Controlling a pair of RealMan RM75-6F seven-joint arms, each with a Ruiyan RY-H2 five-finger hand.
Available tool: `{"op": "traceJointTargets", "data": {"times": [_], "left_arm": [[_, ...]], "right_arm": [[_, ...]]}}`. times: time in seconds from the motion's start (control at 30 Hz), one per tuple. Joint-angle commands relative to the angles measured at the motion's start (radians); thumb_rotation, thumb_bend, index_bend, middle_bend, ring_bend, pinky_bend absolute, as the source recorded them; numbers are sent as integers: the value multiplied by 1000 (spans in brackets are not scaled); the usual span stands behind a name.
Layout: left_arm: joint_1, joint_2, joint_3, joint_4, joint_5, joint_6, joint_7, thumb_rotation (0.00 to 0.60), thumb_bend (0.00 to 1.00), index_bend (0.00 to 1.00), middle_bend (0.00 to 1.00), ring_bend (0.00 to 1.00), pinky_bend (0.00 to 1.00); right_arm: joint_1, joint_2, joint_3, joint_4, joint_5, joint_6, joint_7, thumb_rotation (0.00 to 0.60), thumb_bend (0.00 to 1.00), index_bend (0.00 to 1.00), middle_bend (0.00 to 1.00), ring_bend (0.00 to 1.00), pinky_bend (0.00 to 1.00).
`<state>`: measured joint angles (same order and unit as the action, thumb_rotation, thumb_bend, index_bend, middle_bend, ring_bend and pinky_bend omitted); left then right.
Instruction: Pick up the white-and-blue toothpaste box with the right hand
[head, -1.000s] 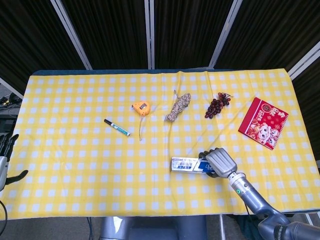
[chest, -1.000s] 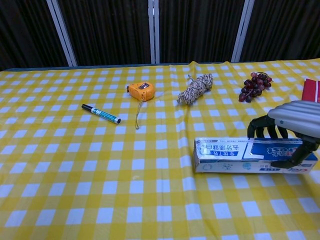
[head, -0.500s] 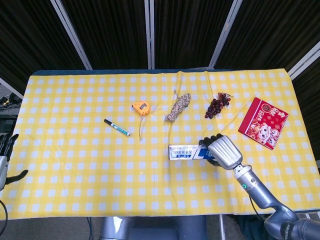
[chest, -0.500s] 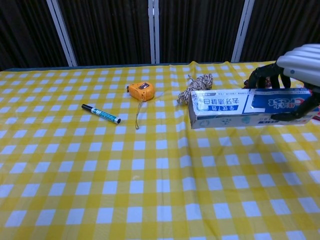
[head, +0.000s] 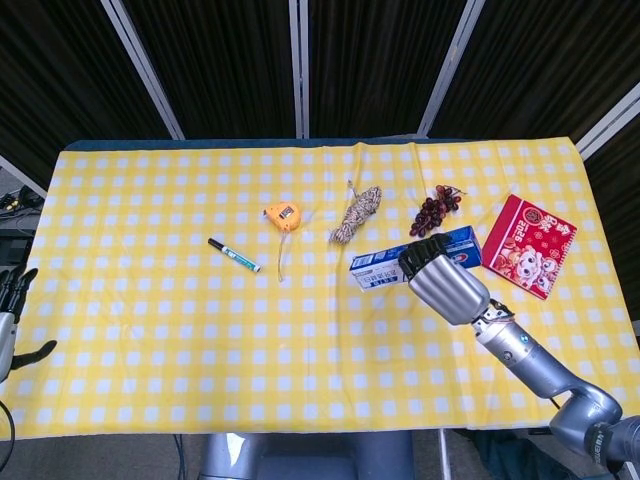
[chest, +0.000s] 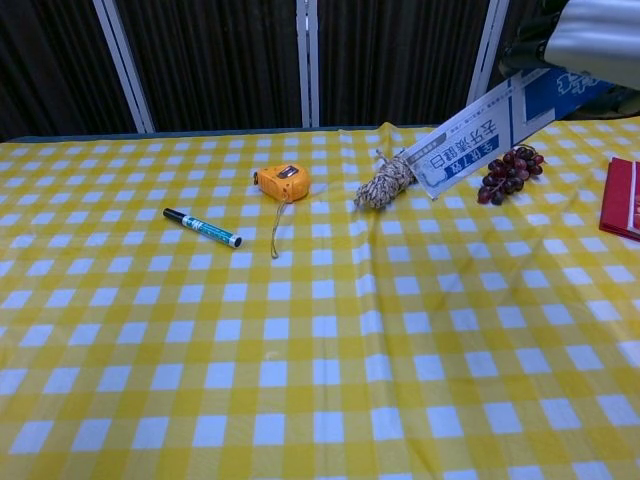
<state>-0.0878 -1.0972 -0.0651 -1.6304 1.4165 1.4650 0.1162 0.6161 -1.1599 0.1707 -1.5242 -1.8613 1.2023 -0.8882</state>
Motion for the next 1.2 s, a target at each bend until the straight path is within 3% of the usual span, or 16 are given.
{"op": "traceJointTargets", "data": {"times": [0.03,0.47,0.7,0.83,0.87,1.03,1.2], "left_arm": [[-1,-1,1,0,1,-1,4,600,0,0,0,0,0],[-3,-5,4,-2,0,-6,15,600,0,0,0,0,0],[-3,-6,6,-5,0,-7,25,600,0,0,0,0,0],[-3,-7,5,-6,-2,-6,27,600,0,0,0,0,0],[-3,-7,6,-6,-2,-7,28,600,0,0,0,0,0],[-4,-9,7,-9,-1,-8,35,600,0,0,0,0,0],[-5,-11,5,-8,-6,-11,38,600,0,0,0,0,0]], "right_arm": [[27,77,28,-64,-75,-19,-172,600,426,475,499,517,515],[29,211,64,-127,-116,-67,-356,600,445,473,452,489,445],[5,218,65,-121,-109,-40,-354,600,456,471,449,488,445],[-23,191,68,-86,-81,29,-283,600,462,470,449,488,445],[-34,169,58,-80,-48,38,-217,600,462,469,449,487,445],[-47,60,26,-43,59,28,4,600,463,465,449,487,445],[-33,-59,-1,27,117,-7,132,600,462,452,442,484,439]]}}
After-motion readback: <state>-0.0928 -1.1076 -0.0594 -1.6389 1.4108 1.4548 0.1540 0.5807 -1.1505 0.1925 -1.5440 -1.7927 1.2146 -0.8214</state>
